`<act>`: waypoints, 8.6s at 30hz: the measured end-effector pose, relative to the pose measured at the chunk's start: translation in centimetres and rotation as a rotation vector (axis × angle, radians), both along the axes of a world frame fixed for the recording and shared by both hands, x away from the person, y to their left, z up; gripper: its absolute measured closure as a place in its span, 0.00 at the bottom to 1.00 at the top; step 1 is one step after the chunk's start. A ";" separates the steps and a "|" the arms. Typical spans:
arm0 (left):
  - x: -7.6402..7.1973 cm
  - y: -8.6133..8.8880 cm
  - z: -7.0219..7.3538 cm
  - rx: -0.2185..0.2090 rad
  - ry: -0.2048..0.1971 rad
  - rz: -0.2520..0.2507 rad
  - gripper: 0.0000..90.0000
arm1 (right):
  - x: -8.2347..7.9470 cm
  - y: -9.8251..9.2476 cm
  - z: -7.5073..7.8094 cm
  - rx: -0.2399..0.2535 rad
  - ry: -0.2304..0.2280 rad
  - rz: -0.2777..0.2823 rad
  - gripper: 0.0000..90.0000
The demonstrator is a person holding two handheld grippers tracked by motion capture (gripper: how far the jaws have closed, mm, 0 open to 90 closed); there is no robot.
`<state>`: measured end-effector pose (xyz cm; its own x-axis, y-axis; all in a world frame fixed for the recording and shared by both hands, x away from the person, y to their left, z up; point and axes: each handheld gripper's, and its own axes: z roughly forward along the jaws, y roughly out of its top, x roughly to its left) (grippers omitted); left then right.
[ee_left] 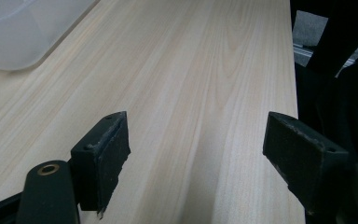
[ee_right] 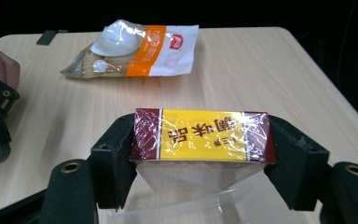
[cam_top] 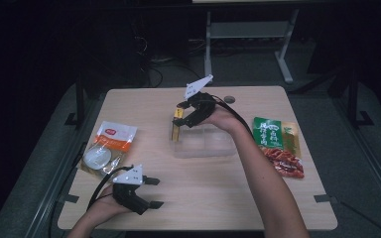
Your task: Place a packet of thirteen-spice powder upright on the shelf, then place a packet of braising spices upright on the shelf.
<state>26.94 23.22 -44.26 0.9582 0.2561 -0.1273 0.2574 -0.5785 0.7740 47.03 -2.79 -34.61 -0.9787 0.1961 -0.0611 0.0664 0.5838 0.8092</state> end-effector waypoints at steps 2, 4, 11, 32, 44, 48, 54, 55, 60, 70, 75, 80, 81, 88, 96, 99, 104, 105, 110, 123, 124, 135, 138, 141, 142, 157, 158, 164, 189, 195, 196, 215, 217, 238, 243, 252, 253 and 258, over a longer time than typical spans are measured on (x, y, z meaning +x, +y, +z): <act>0.0 0.0 0.0 0.001 0.000 0.001 0.24 | 0.2 0.2 -0.4 -0.004 0.013 0.001 0.35; 0.0 -0.1 0.0 -0.003 0.004 0.005 0.24 | 0.4 0.4 -0.8 -0.010 0.023 0.000 0.35; 0.2 -0.2 -0.2 -0.004 0.045 0.041 0.20 | 0.7 1.0 -1.6 -0.023 0.038 0.004 0.35; 1.0 0.1 -0.5 0.009 0.084 0.070 0.14 | 0.6 1.6 -2.5 -0.071 0.062 -0.019 0.26; 1.0 -0.2 -0.8 0.024 0.103 0.082 0.14 | -2.6 -2.8 -0.7 -0.019 0.063 -0.122 0.19; 1.0 -0.3 -0.8 0.024 0.099 0.086 0.14 | -4.2 -4.3 -0.7 -0.039 0.048 -0.172 0.19; 0.9 -0.3 -0.7 0.021 0.092 0.096 0.14 | -6.2 -6.4 -1.0 -0.037 0.048 -0.230 0.20; 0.9 -0.3 -0.7 0.023 0.091 0.098 0.14 | -6.9 -7.2 -1.3 -0.033 0.050 -0.245 0.20; 1.0 -0.5 -0.8 0.034 0.086 0.104 0.14 | -8.8 -9.3 -2.2 -0.029 0.050 -0.286 0.23; 0.9 -0.3 -0.7 0.036 0.078 0.104 0.14 | -12.3 -13.5 -3.9 -0.072 0.066 -0.372 0.33; 0.9 -0.2 -0.7 0.032 0.076 0.109 0.15 | -13.6 -16.7 -5.1 -0.078 0.069 -0.433 0.59; 0.9 -0.2 -0.6 0.026 0.075 0.108 0.15 | -13.5 -20.0 -6.5 -0.112 0.087 -0.520 0.84; 0.9 -0.2 -0.6 0.026 0.074 0.109 0.15 | -13.3 -20.6 -6.7 -0.109 0.094 -0.536 0.84; 1.0 0.0 -0.6 0.043 0.075 0.102 0.15 | -12.4 -24.4 -8.0 -0.150 0.109 -0.652 1.00; 1.0 0.0 -0.6 0.034 0.075 0.106 0.15 | -11.7 -27.5 -9.9 -0.236 0.152 -0.750 1.00; 1.0 0.0 -0.7 0.035 0.078 0.107 0.15 | -11.6 -28.1 -10.4 -0.256 0.167 -0.768 1.00; 1.0 -0.1 -0.7 0.043 0.078 0.104 0.15 | -11.8 -29.3 -10.9 -0.243 0.236 -0.763 1.00; 1.0 -0.1 -0.7 0.042 0.079 0.103 0.15 | -11.8 -29.2 -11.0 -0.246 0.240 -0.759 1.00; 1.0 -0.2 -0.7 0.042 0.080 0.104 0.15 | -12.2 -28.6 -11.1 -0.242 0.255 -0.696 1.00; 1.0 -0.2 -0.8 0.040 0.084 0.098 0.15 | -12.7 -23.7 -10.8 -0.296 0.268 -0.473 1.00; 1.0 -0.2 -0.8 0.041 0.082 0.098 0.15 | -12.7 -23.7 -10.7 -0.299 0.264 -0.473 1.00; 1.1 -0.2 -0.9 0.047 0.089 0.101 0.15 | -10.3 -29.1 -10.3 -0.301 0.131 -0.774 1.00; 1.3 -0.3 -1.0 0.054 0.091 0.107 0.15 | -8.1 -29.5 -10.1 -0.280 0.116 -0.809 1.00; 1.5 -0.2 -1.0 0.055 0.088 0.109 0.15 | -5.8 -29.5 -10.0 -0.270 0.113 -0.823 1.00; 1.5 -0.2 -1.1 0.053 0.088 0.112 0.15 | -5.1 -29.5 -10.1 -0.254 0.112 -0.830 1.00; 1.7 -0.5 -1.3 0.053 0.102 0.104 0.15 | 0.2 -29.1 -11.3 -0.255 0.134 -0.892 1.00; 1.7 -0.5 -1.4 0.056 0.103 0.102 0.15 | 0.5 -28.9 -11.4 -0.277 0.134 -0.893 1.00; 1.8 -0.5 -1.4 0.057 0.106 0.098 0.15 | 0.7 -28.9 -11.6 -0.309 0.143 -0.878 1.00; 1.3 -0.5 -1.0 0.052 0.092 0.085 0.16 | -7.9 -28.1 -10.9 -0.390 0.172 -0.718 1.00; 1.1 -0.4 -0.8 0.050 0.089 0.084 0.16 | -11.2 -27.8 -10.8 -0.369 0.194 -0.672 1.00; 1.1 -0.4 -0.8 0.049 0.089 0.085 0.16 | -11.6 -27.6 -10.8 -0.369 0.197 -0.666 1.00; 1.0 -0.6 -0.6 0.051 0.073 0.066 0.16 | -15.1 -22.1 -10.8 -0.316 0.246 -0.406 1.00; 1.1 -0.6 -0.6 0.050 0.068 0.063 0.16 | -15.2 -21.1 -10.8 -0.312 0.247 -0.373 1.00; 1.0 -1.3 -0.4 0.055 0.053 0.071 0.15 | -16.8 -12.8 -10.7 -0.334 0.147 -0.134 1.00; 1.2 -2.4 -0.2 0.060 0.051 0.083 0.14 | -17.3 -14.1 -9.8 -0.253 0.133 -0.234 0.77; 2.3 -6.4 -0.9 0.105 0.048 0.014 0.13 | -18.5 -16.3 -9.5 -0.165 0.161 -0.365 0.39; 2.4 -6.7 -1.0 0.106 0.053 0.013 0.13 | -18.7 -16.6 -9.4 -0.159 0.162 -0.377 0.39; 3.1 -7.8 -1.3 0.120 0.049 0.008 0.13 | -19.6 -17.8 -9.3 -0.118 0.153 -0.421 0.37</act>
<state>30.07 15.47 -45.60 0.9494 0.2801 -0.1419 0.2984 -0.6642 0.6854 27.41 -20.63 -43.93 -0.8147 0.5790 0.0324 0.4314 0.5677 0.7011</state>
